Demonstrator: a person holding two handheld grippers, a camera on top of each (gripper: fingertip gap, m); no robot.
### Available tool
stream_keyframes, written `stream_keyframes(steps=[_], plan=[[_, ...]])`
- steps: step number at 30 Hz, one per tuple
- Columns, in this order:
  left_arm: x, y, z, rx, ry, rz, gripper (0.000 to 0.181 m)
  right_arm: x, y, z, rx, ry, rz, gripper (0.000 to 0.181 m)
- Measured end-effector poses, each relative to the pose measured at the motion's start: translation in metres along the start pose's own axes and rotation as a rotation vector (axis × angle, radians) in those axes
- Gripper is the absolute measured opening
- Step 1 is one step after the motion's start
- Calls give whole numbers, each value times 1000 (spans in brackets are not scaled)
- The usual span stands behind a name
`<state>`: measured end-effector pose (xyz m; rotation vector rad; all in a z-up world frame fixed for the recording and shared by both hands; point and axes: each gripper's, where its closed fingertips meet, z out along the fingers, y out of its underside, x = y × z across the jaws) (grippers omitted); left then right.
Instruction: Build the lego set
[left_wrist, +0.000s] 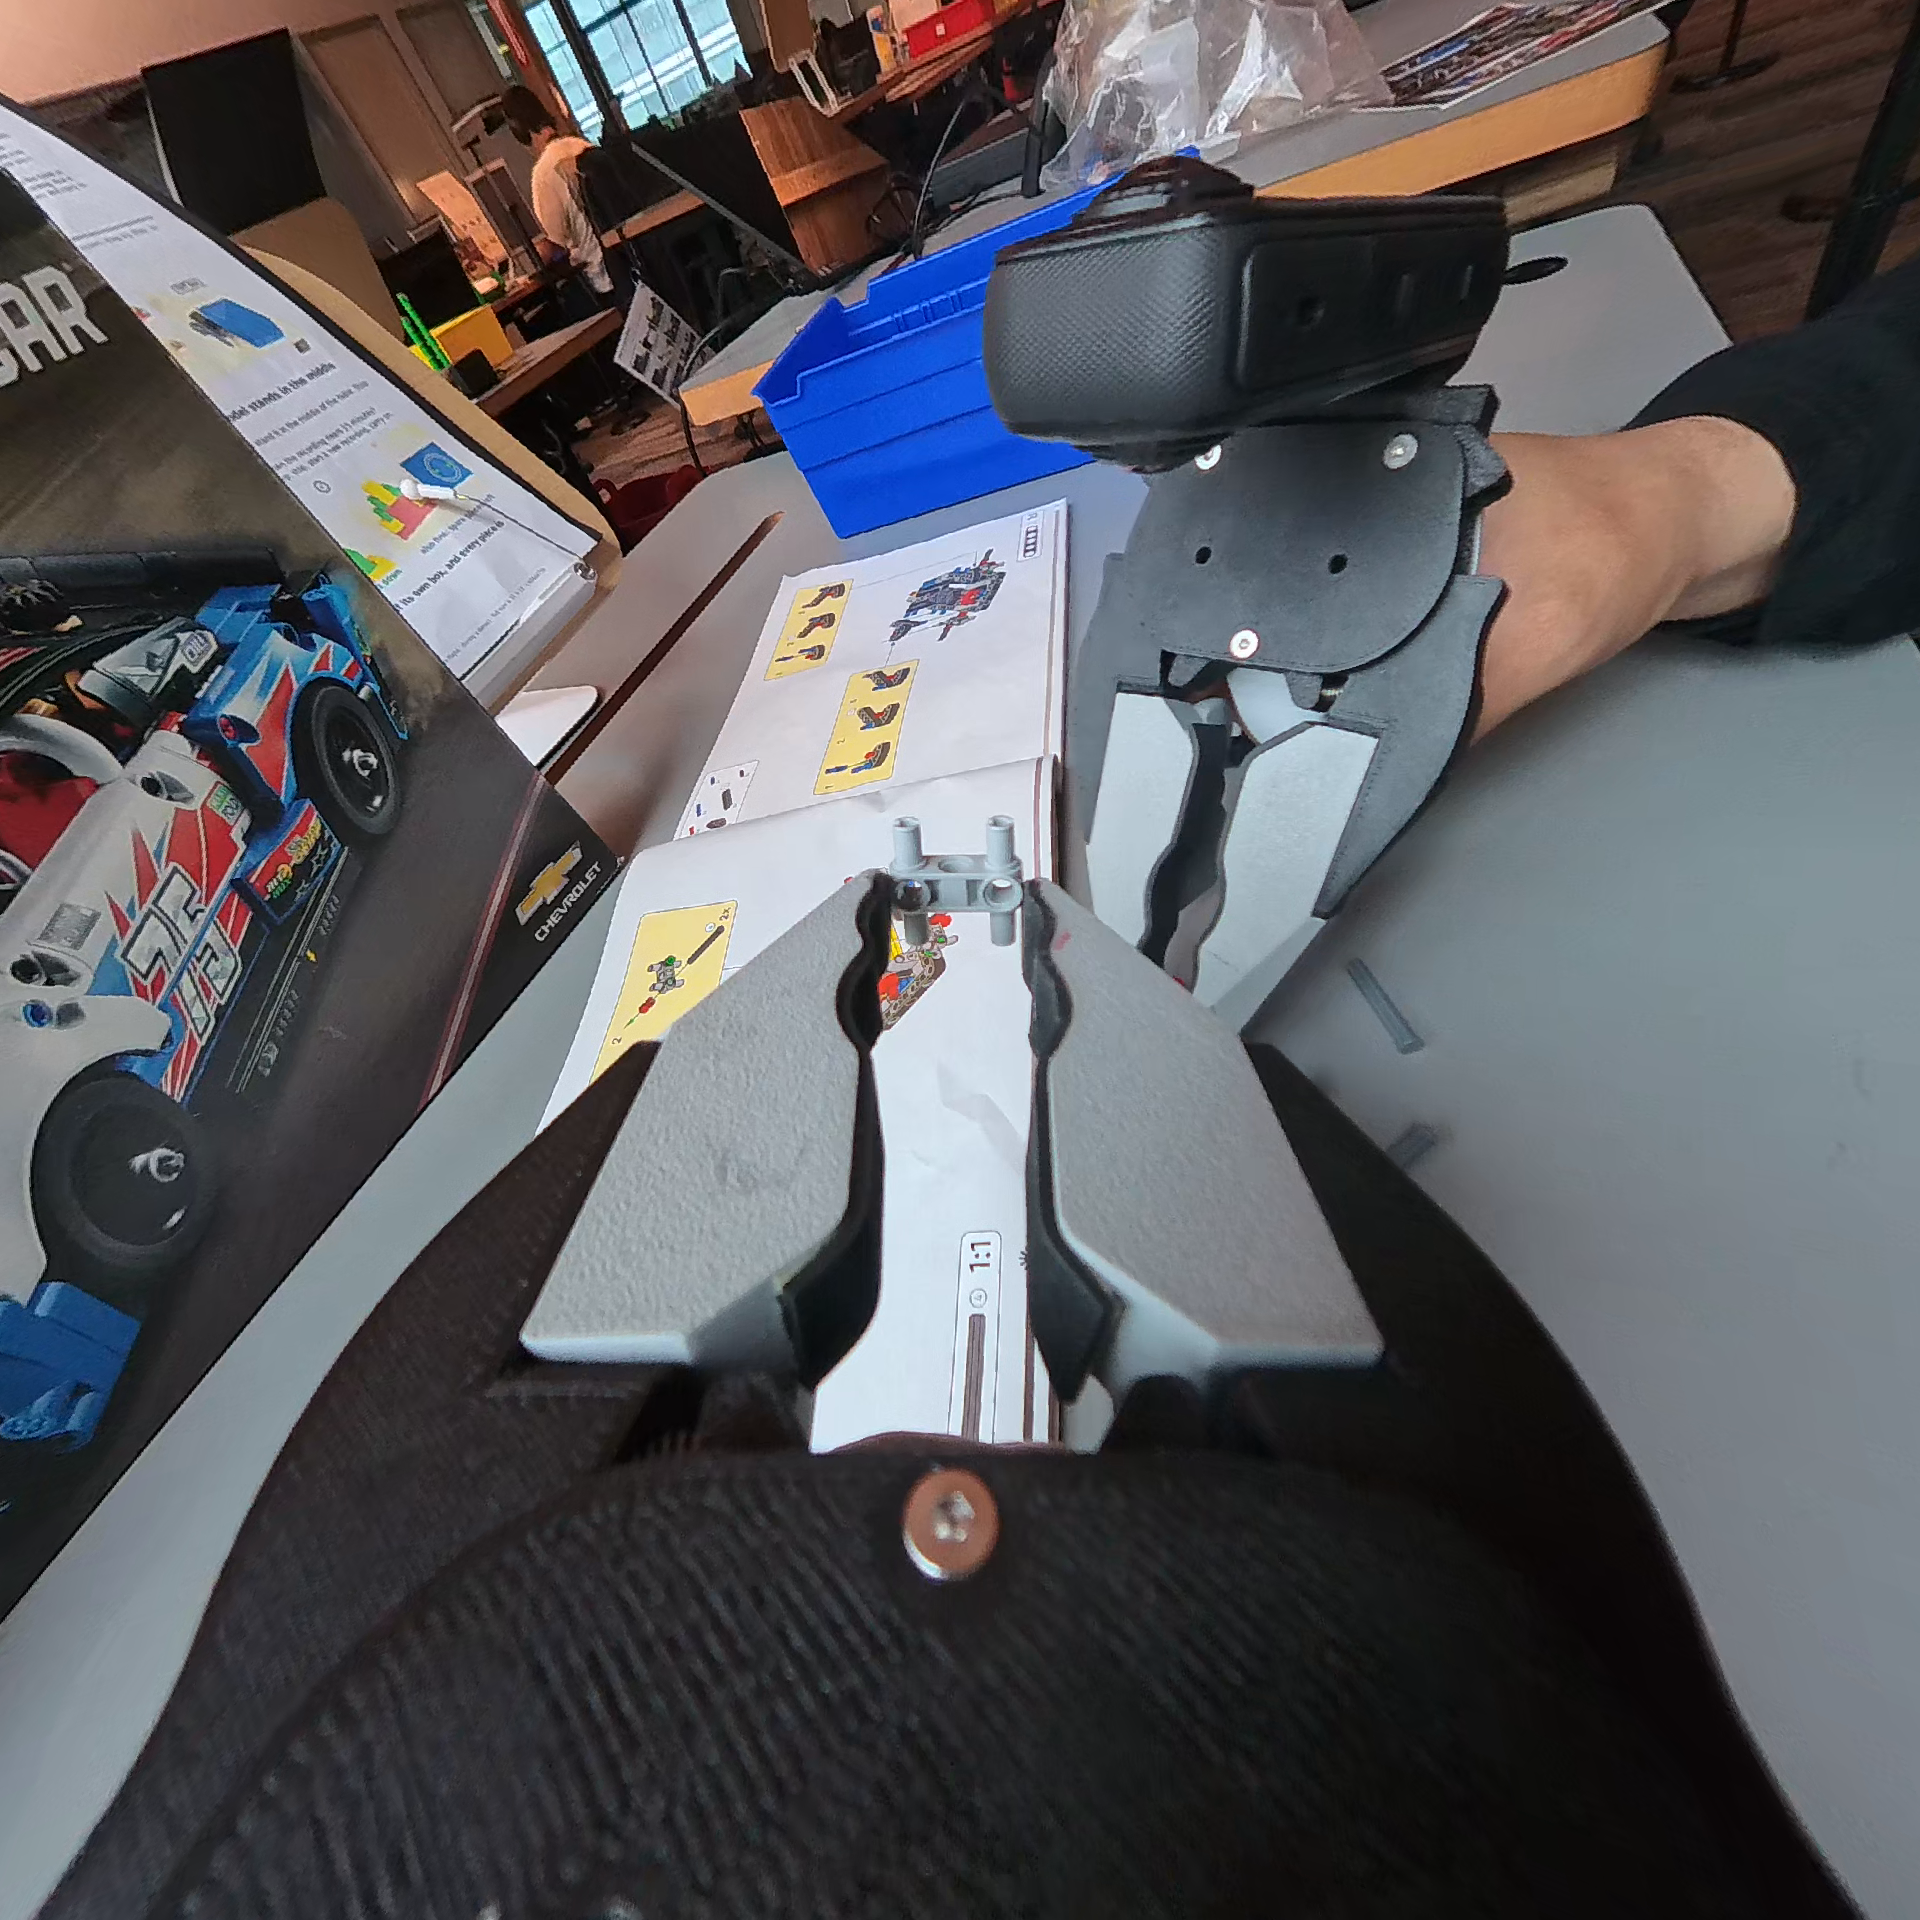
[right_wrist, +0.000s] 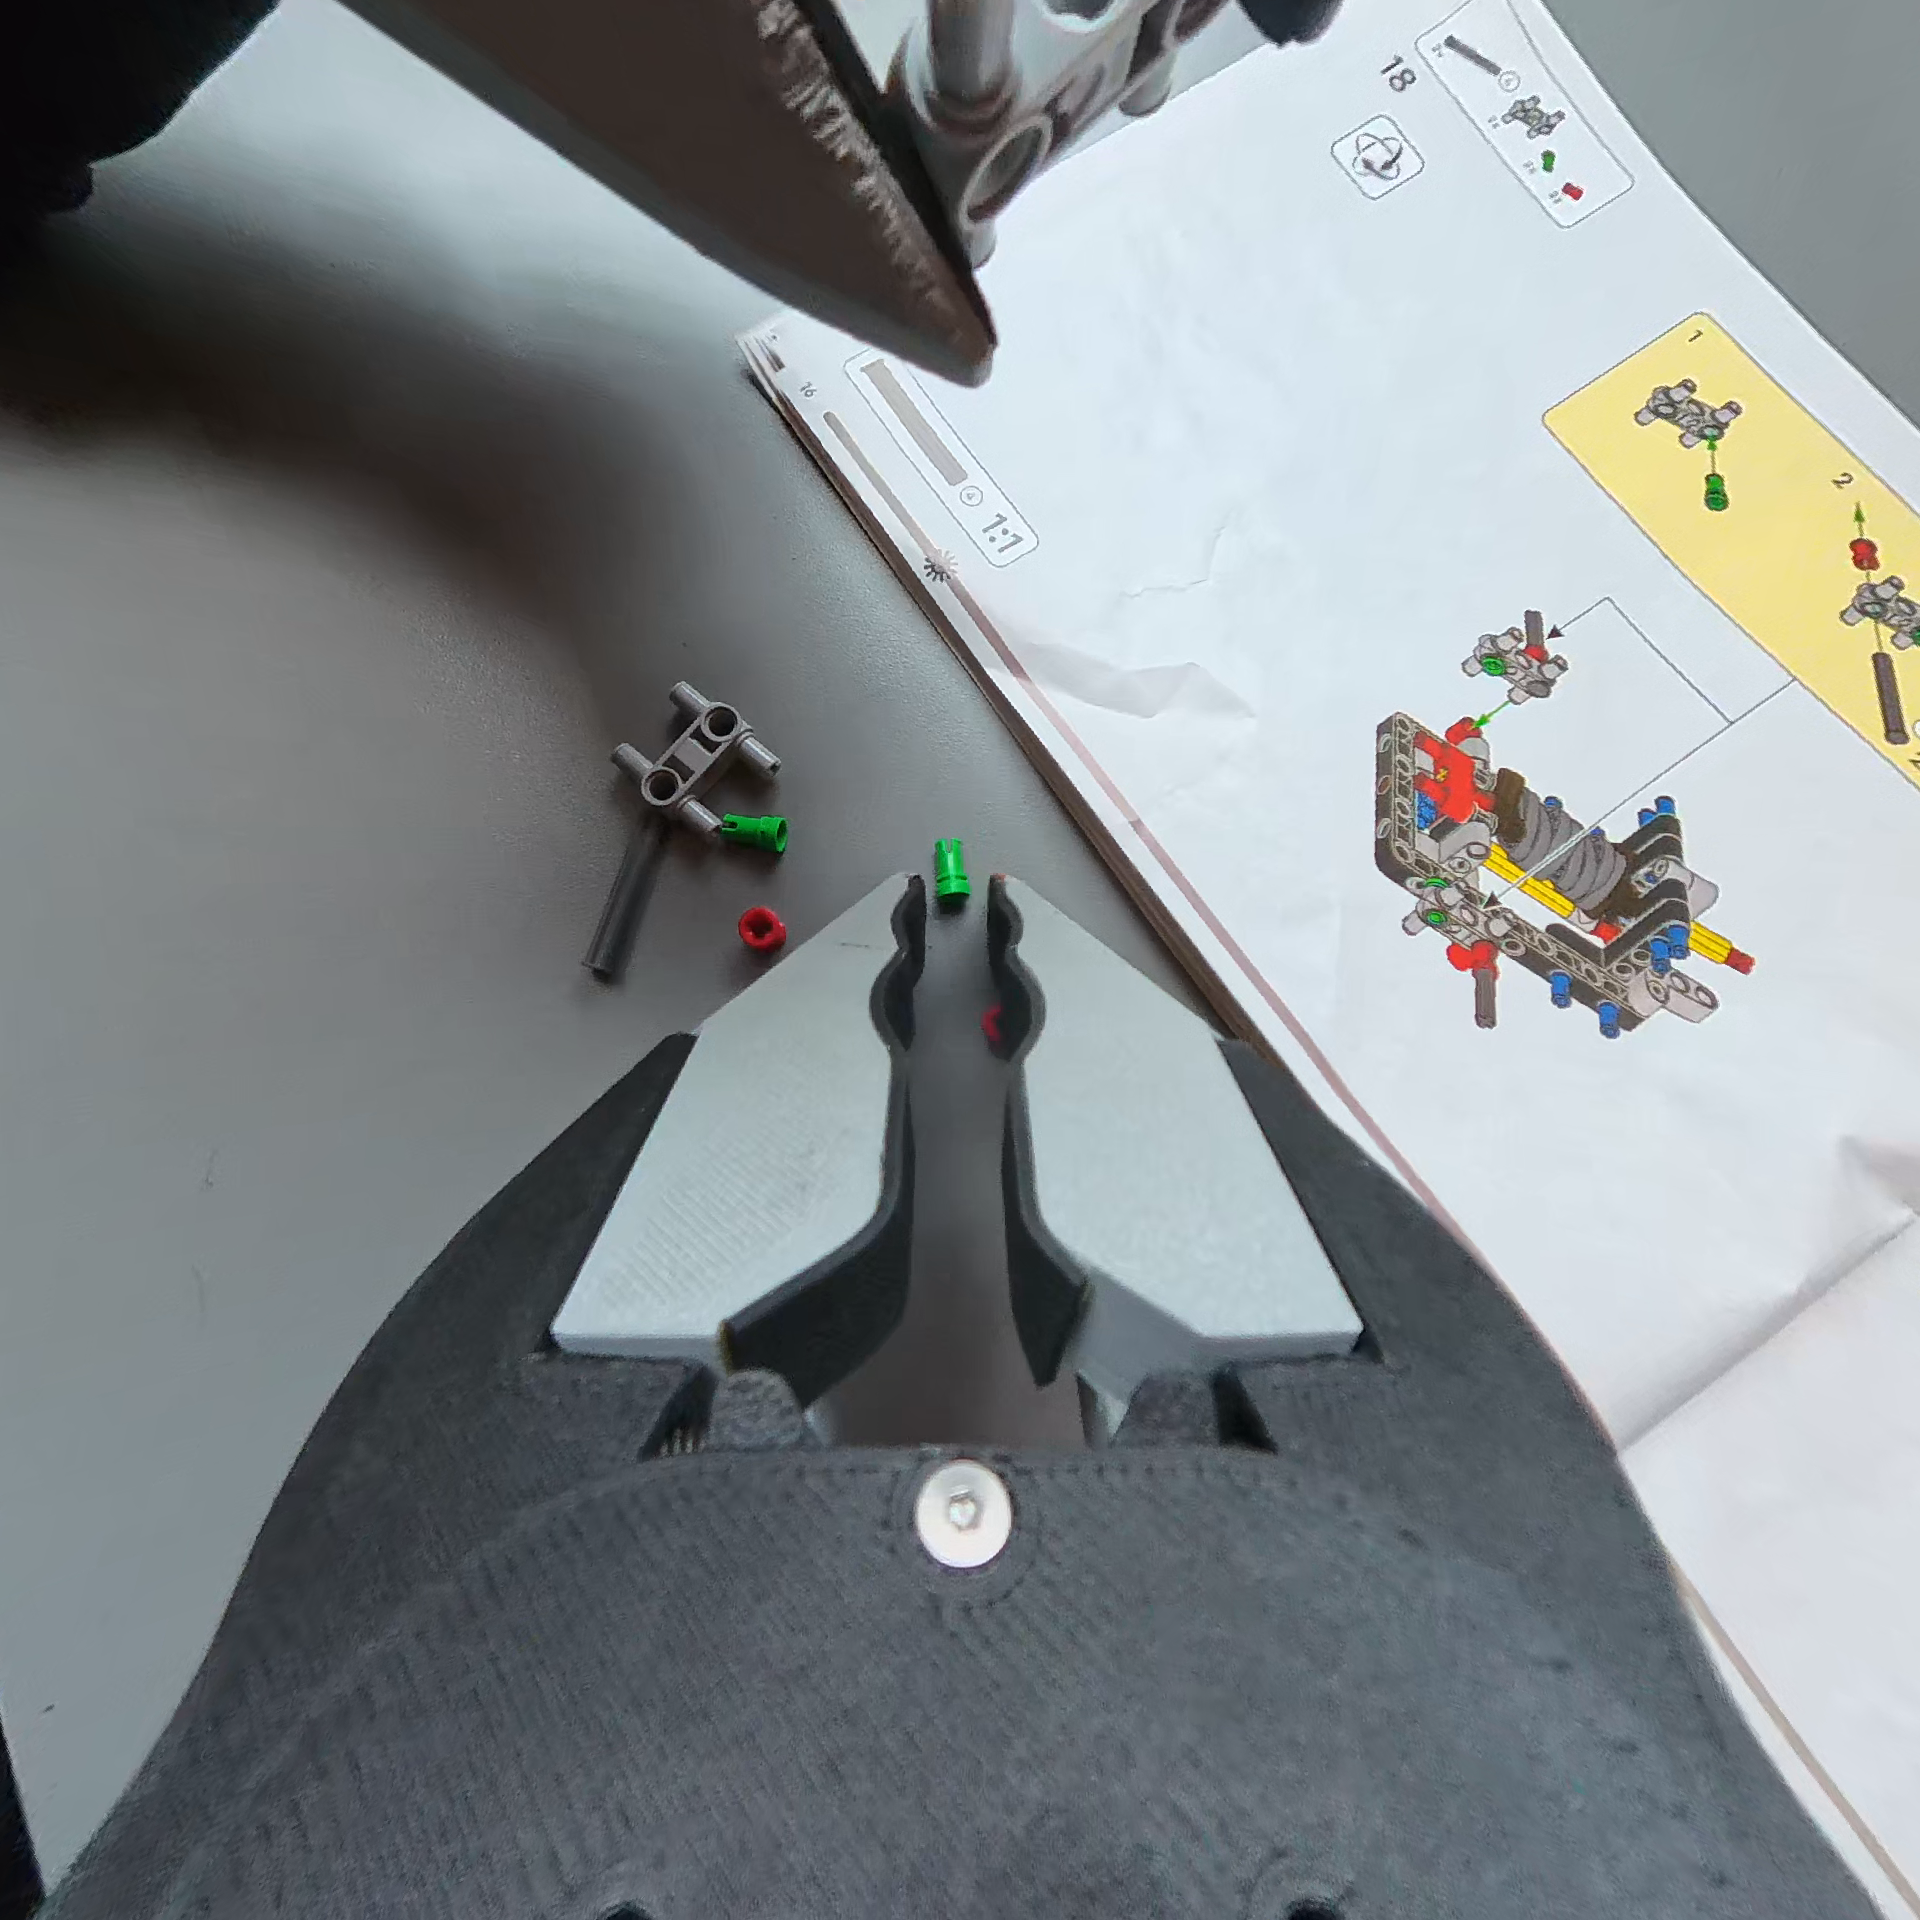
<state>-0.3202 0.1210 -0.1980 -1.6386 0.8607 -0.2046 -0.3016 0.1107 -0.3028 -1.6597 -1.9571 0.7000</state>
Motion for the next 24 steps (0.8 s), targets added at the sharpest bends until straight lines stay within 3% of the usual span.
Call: stream_keyframes(steps=[7, 11, 16, 24], plan=[[7, -5, -2, 39, 65, -40, 22, 2, 1, 1, -4, 8, -39, 2], [12, -7, -5, 79, 188, -214, 22, -5, -4, -4, 29, -51, -33, 2], [17, -14, -7, 181, 389, -524, 22, -1, -37, -49, 234, -104, -54, 1], [21, -19, -3, 308, 562, -719, 23, 3, -59, -89, 415, -287, -38, 1]])
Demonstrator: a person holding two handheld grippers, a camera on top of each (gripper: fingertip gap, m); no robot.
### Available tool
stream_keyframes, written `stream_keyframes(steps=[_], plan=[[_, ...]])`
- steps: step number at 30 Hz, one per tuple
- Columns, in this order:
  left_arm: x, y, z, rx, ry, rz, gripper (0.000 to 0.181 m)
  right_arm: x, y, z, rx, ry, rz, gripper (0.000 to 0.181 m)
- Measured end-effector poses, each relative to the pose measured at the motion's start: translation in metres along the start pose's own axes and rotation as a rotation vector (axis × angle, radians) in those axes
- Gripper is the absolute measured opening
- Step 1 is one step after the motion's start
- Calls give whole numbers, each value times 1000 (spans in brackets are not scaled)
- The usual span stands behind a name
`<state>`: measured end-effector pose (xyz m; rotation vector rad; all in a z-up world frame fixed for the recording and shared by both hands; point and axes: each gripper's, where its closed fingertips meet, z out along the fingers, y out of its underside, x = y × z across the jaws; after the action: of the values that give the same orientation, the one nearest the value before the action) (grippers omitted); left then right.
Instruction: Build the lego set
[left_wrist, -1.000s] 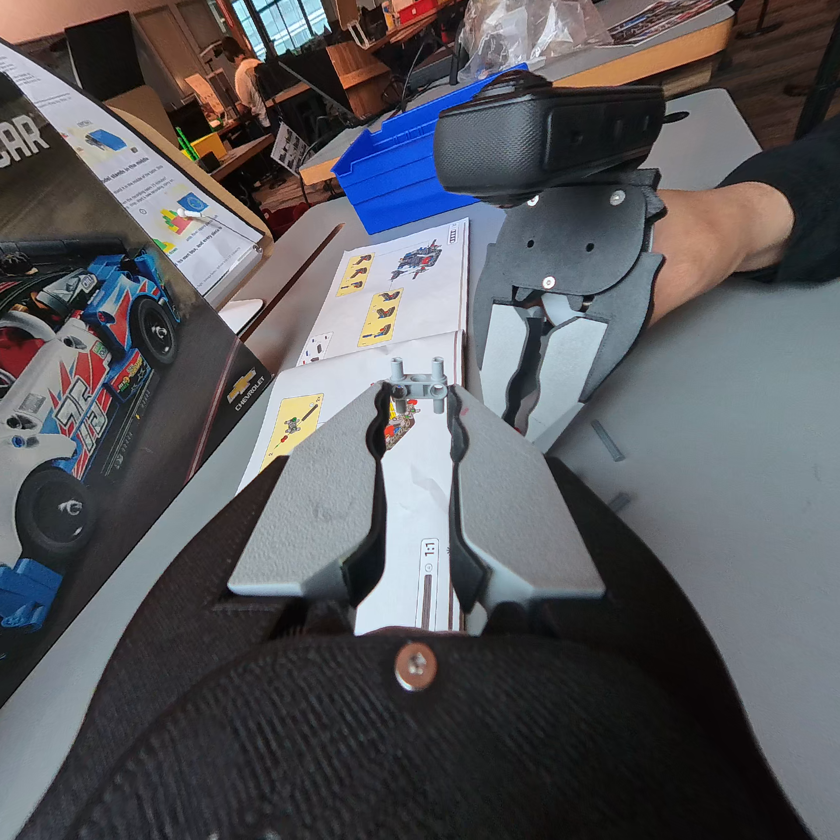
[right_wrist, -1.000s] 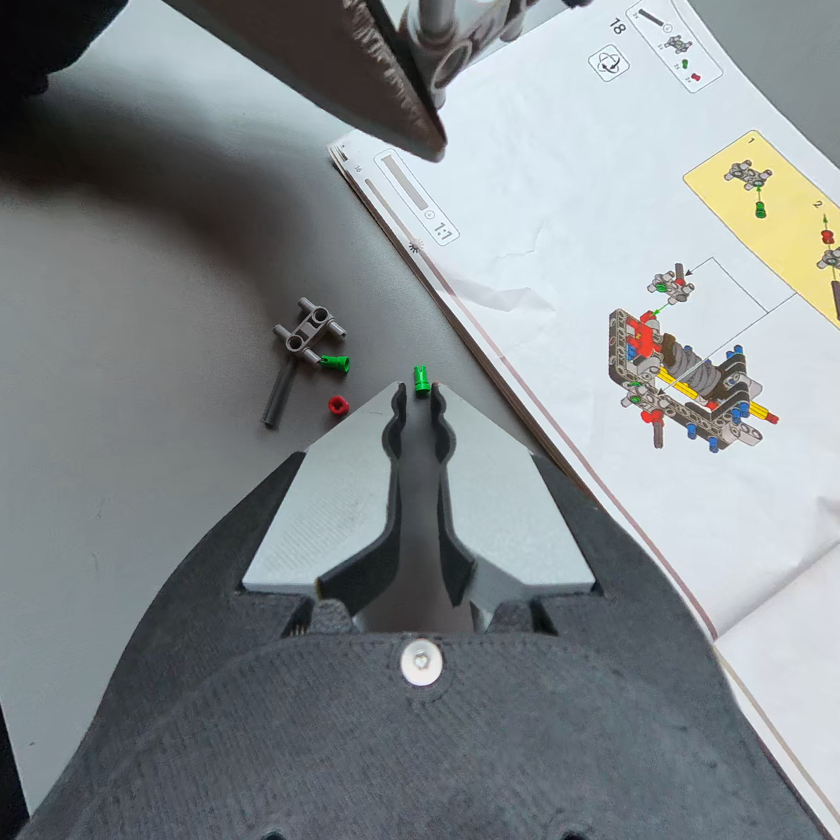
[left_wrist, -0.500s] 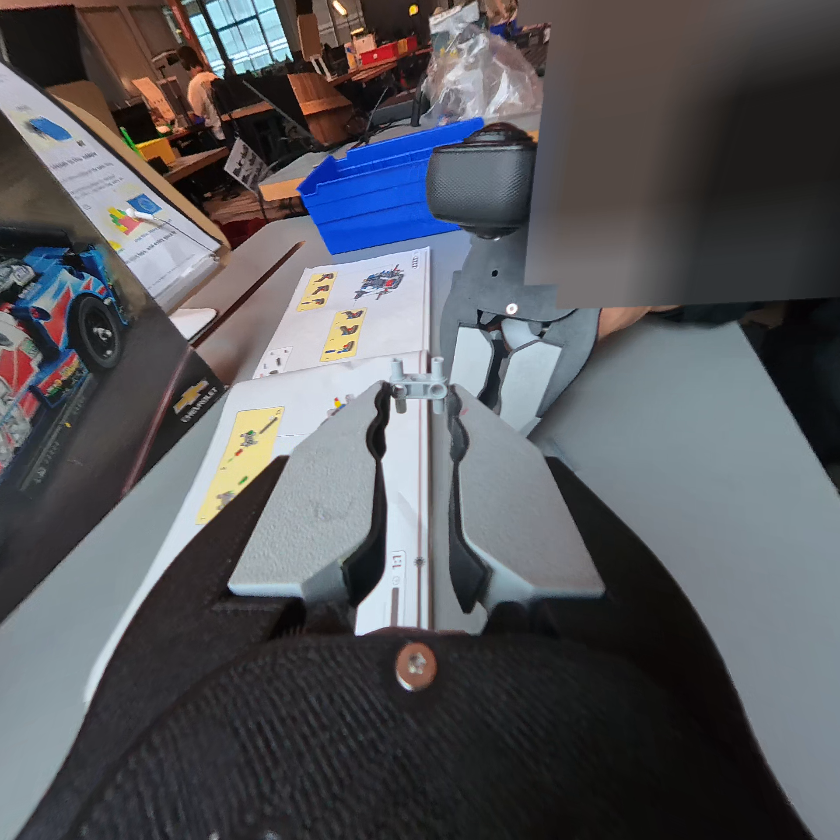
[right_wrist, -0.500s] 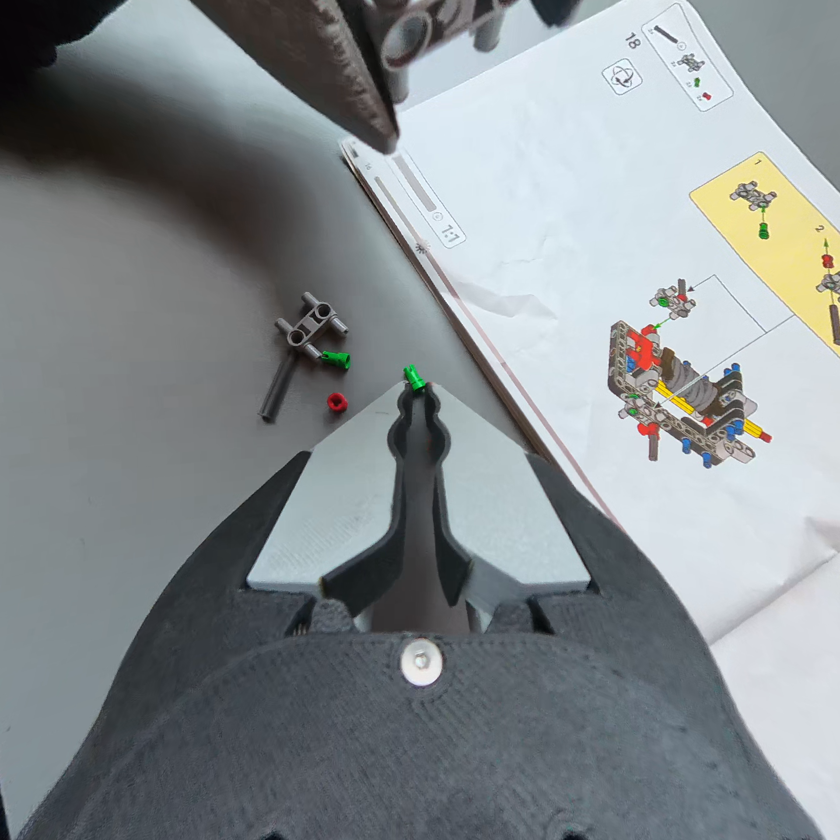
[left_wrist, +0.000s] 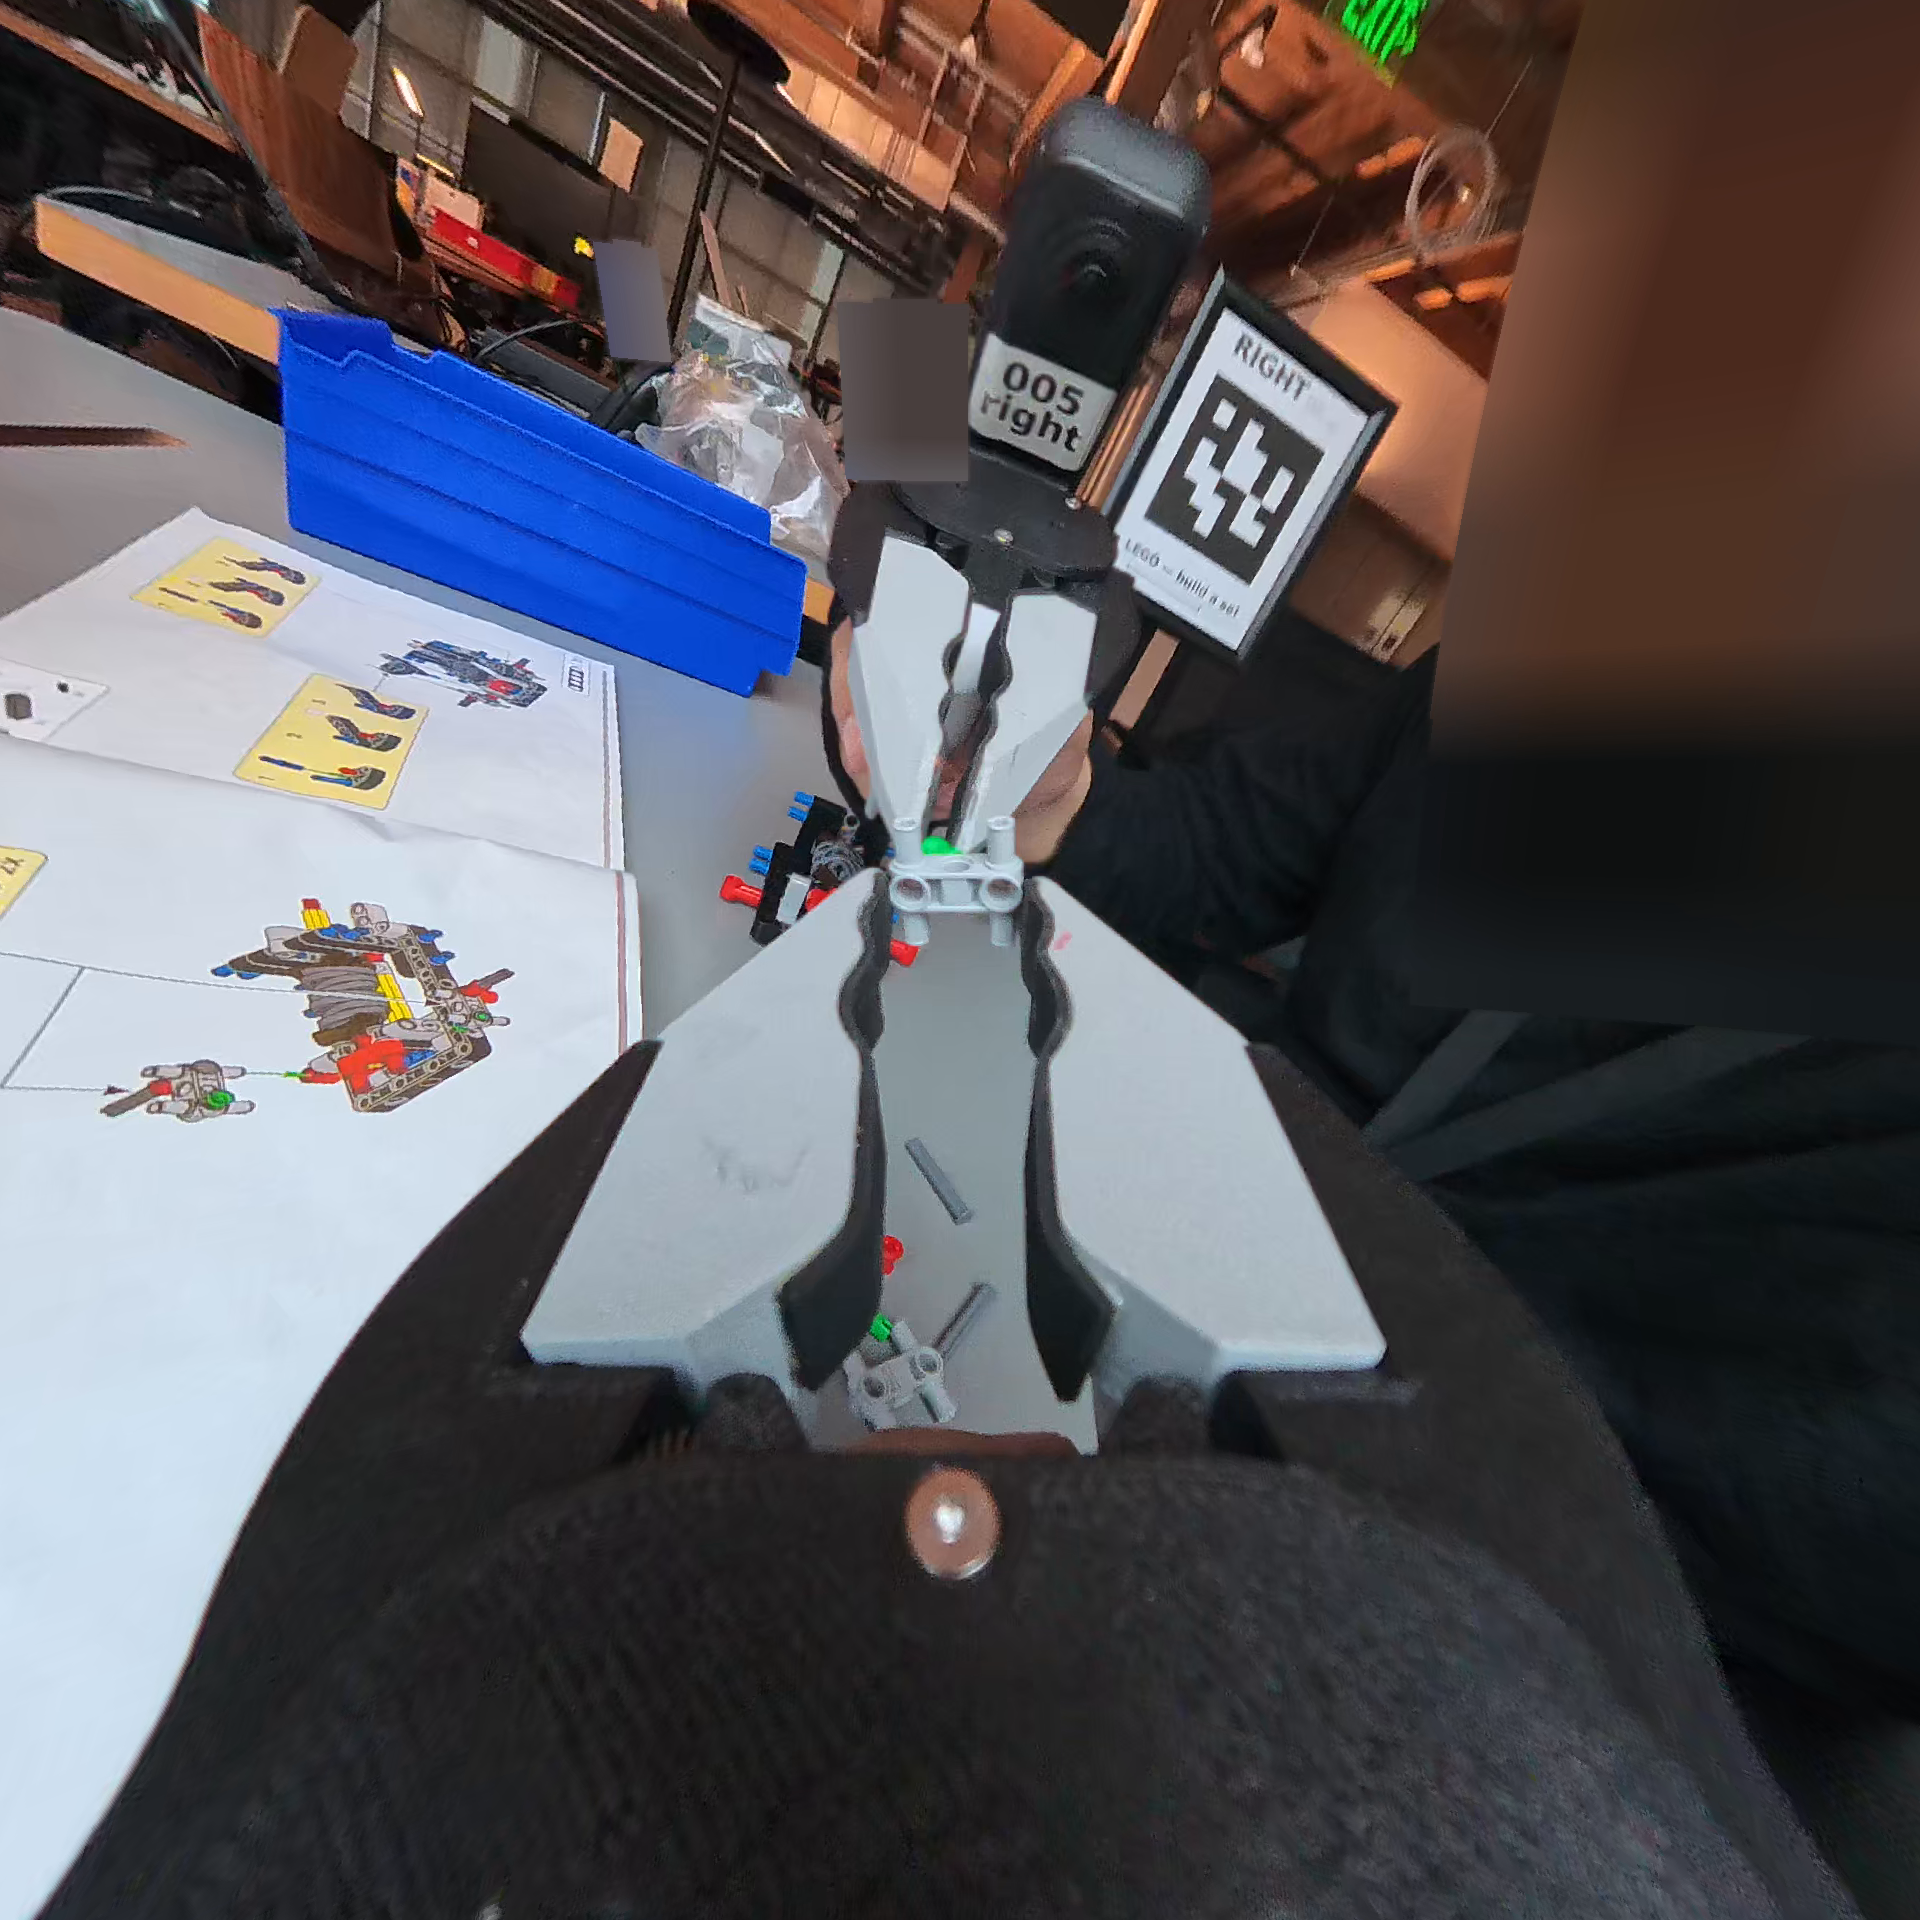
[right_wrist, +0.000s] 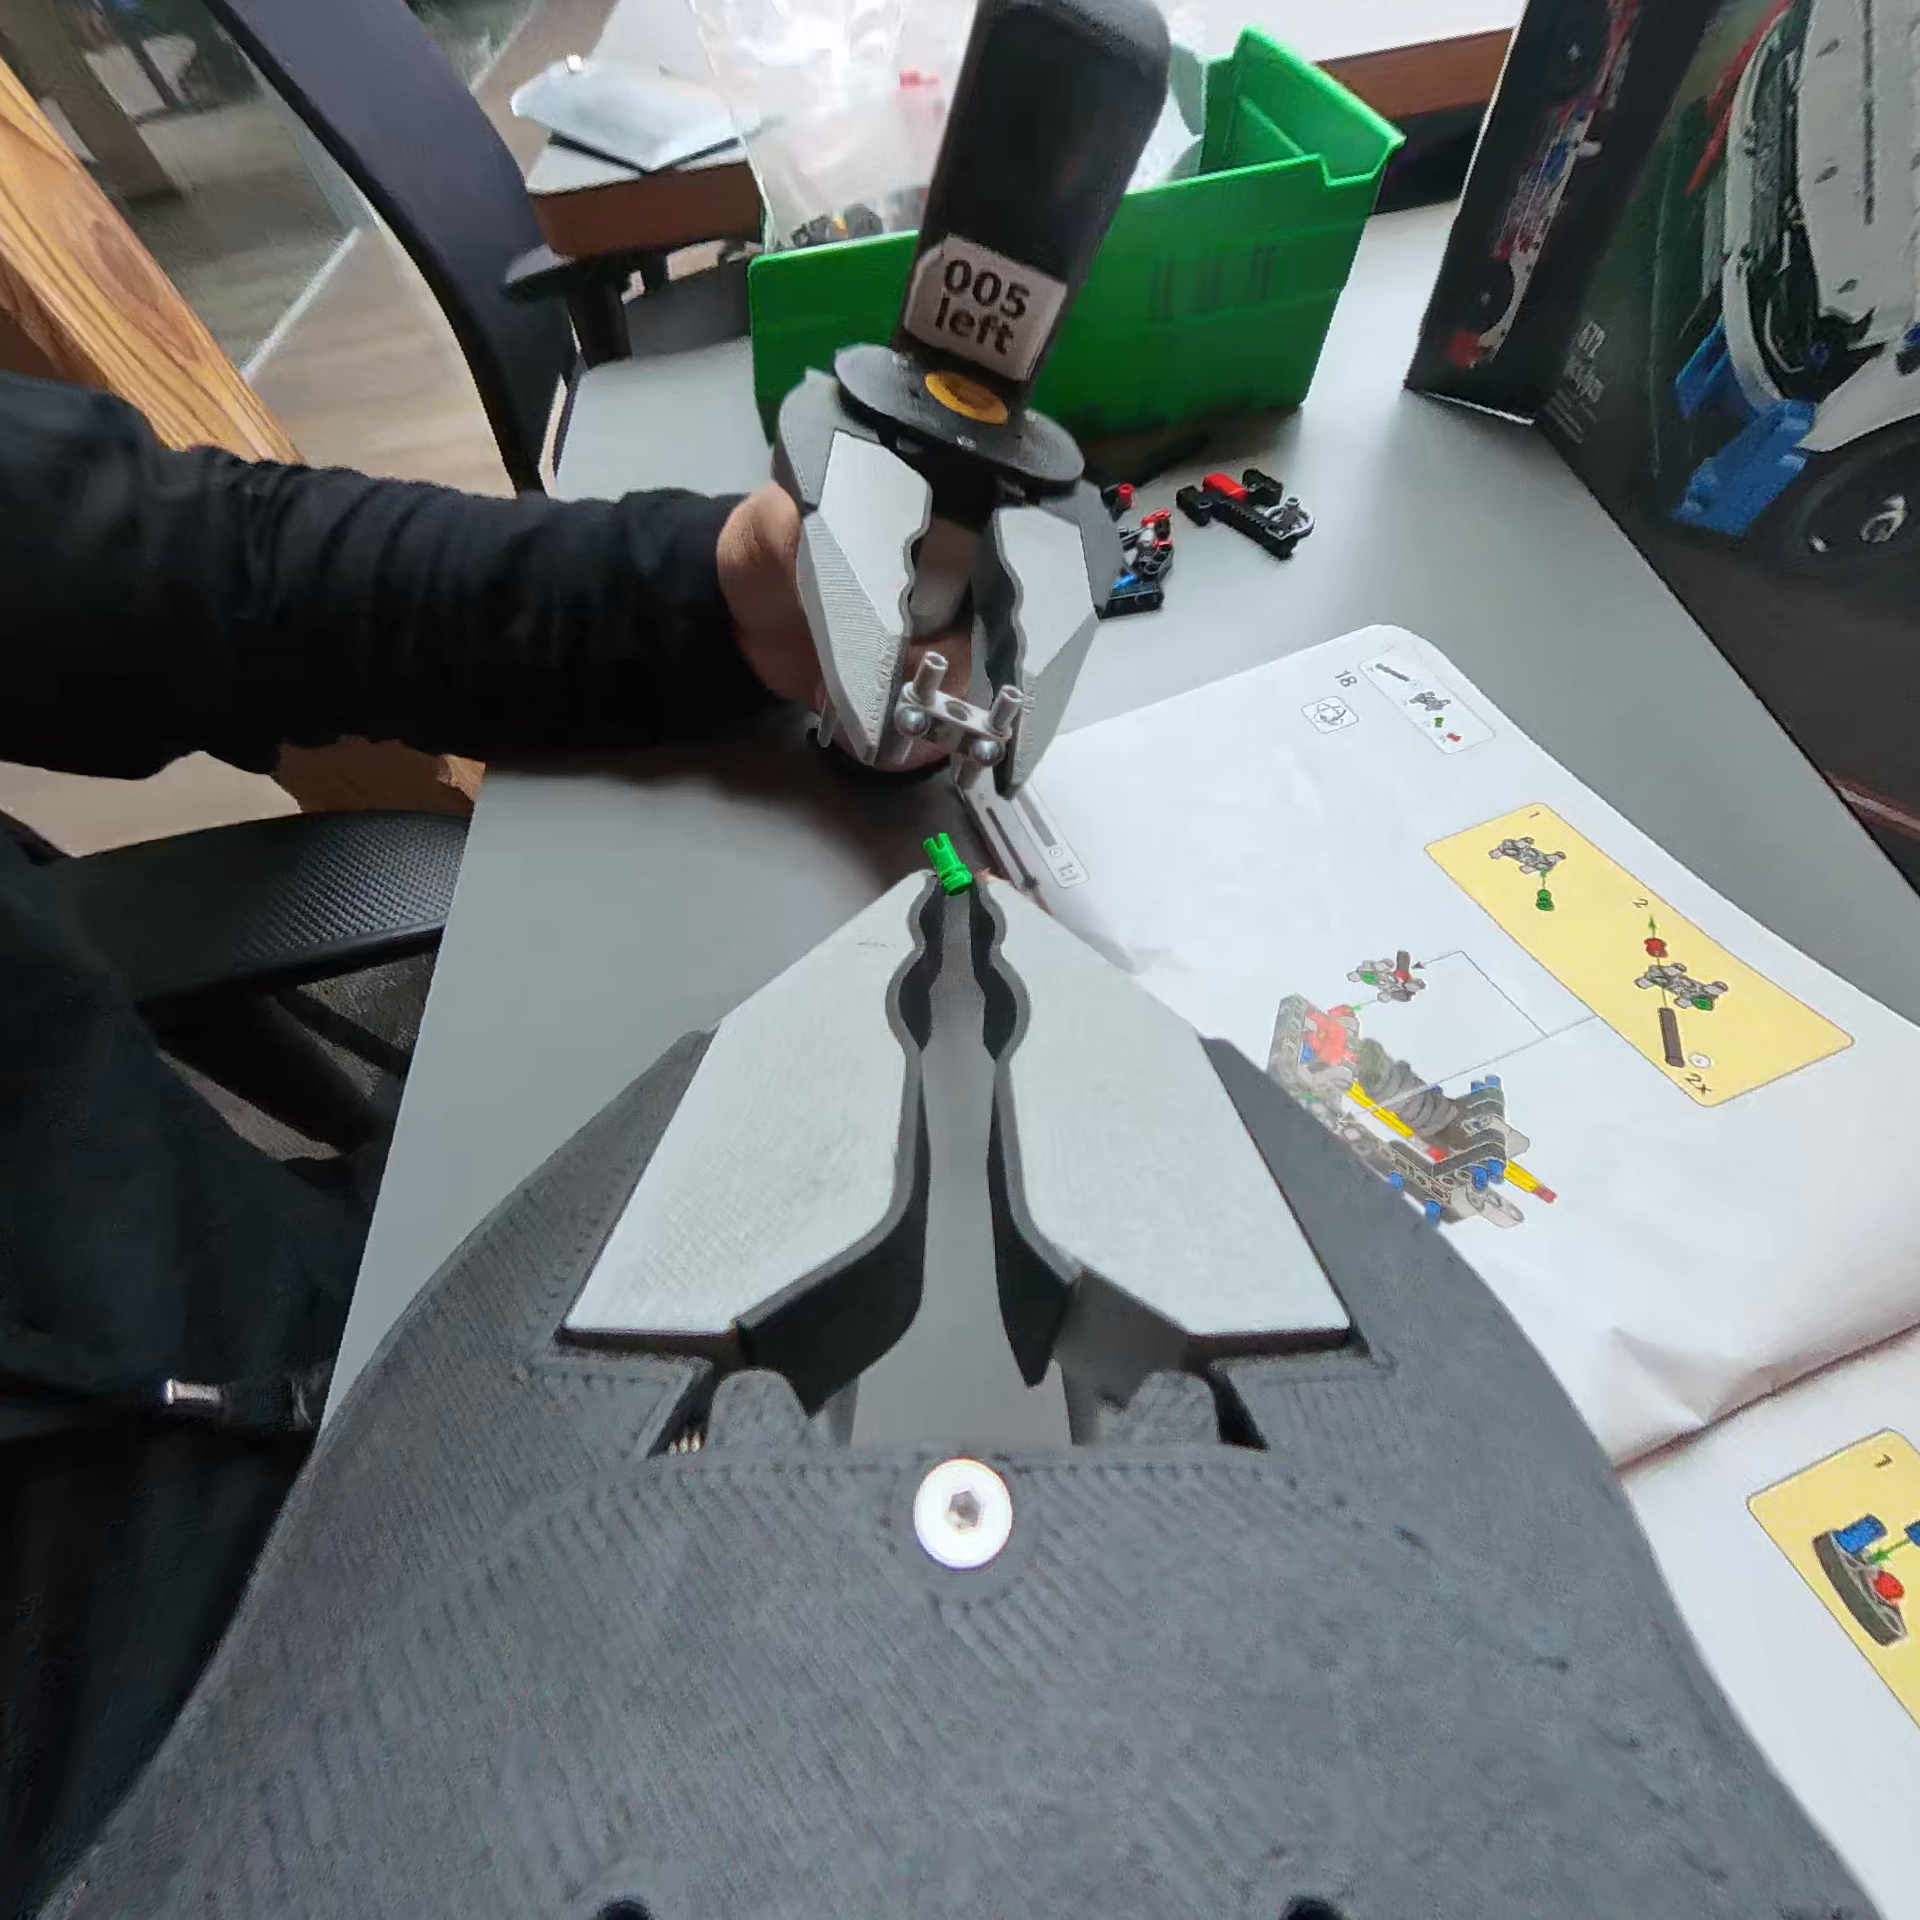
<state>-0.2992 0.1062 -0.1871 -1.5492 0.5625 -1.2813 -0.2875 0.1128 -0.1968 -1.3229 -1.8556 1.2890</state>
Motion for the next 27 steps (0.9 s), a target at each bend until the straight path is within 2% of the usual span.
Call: stream_keyframes(steps=[7, 10, 27], plan=[[-6, 4, 11, 18, 54, -158, 23, 10, 8, -3, -20, 44, 21, 1], [-14, 13, 14, -16, 26, -208, 23, 13, 11, -1, -29, 55, 35, 1], [-23, 19, 20, -35, -43, -260, 22, 23, 19, 6, -54, 167, -8, 1]])
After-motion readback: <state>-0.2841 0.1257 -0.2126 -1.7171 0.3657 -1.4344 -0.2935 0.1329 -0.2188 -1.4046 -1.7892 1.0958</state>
